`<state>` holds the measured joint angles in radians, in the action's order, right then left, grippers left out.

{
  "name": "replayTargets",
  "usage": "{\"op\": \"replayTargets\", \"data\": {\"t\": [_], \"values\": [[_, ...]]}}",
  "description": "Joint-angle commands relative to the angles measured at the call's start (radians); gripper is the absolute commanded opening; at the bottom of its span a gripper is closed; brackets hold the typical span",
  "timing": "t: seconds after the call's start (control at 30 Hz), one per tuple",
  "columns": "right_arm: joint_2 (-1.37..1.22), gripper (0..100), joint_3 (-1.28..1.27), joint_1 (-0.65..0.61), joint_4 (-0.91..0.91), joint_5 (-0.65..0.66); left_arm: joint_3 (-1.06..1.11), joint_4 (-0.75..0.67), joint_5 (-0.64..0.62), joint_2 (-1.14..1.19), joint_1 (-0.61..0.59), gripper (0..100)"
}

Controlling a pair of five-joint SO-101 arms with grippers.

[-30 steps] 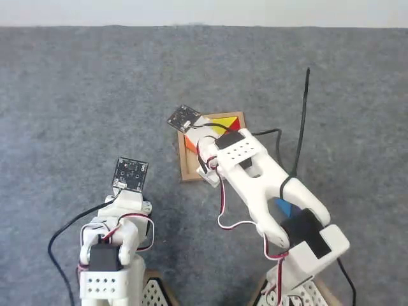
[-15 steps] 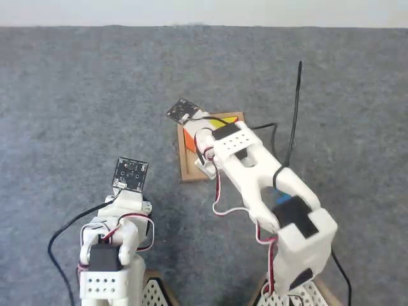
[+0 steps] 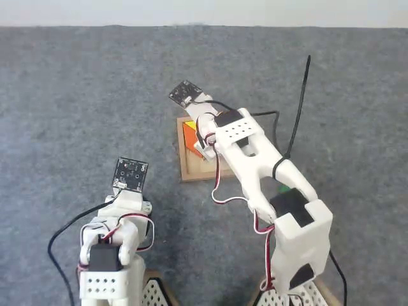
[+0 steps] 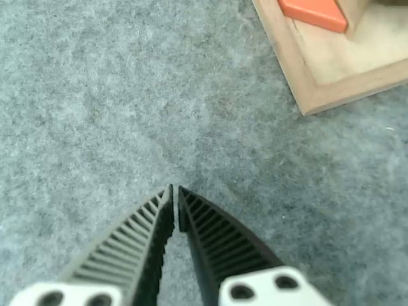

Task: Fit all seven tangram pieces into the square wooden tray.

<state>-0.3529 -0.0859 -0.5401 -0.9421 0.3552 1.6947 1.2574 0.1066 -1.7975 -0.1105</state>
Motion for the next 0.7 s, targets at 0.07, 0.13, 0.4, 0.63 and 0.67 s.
{"op": "replayTargets", "data": {"t": [0.07, 0.13, 0.4, 0.63, 0.67], "values": [[-0.042, 3.7, 0.078, 0.007, 0.016, 0.009, -0.012, 0.005, -0.009, -0.02, -0.003, 1], [-0.042, 3.7, 0.083, 0.012, -0.001, 0.008, -0.012, 0.005, -0.009, -0.02, -0.003, 1], [0.022, 3.7, 0.078, 0.013, -0.107, 0.005, -0.012, 0.005, -0.009, -0.02, -0.003, 1], [0.111, 3.7, -0.06, 0.022, -0.042, 0.005, -0.012, 0.005, -0.009, -0.02, -0.003, 1], [0.119, 3.7, -0.077, 0.021, -0.039, 0.005, -0.012, 0.005, -0.009, -0.02, -0.003, 1]]}}
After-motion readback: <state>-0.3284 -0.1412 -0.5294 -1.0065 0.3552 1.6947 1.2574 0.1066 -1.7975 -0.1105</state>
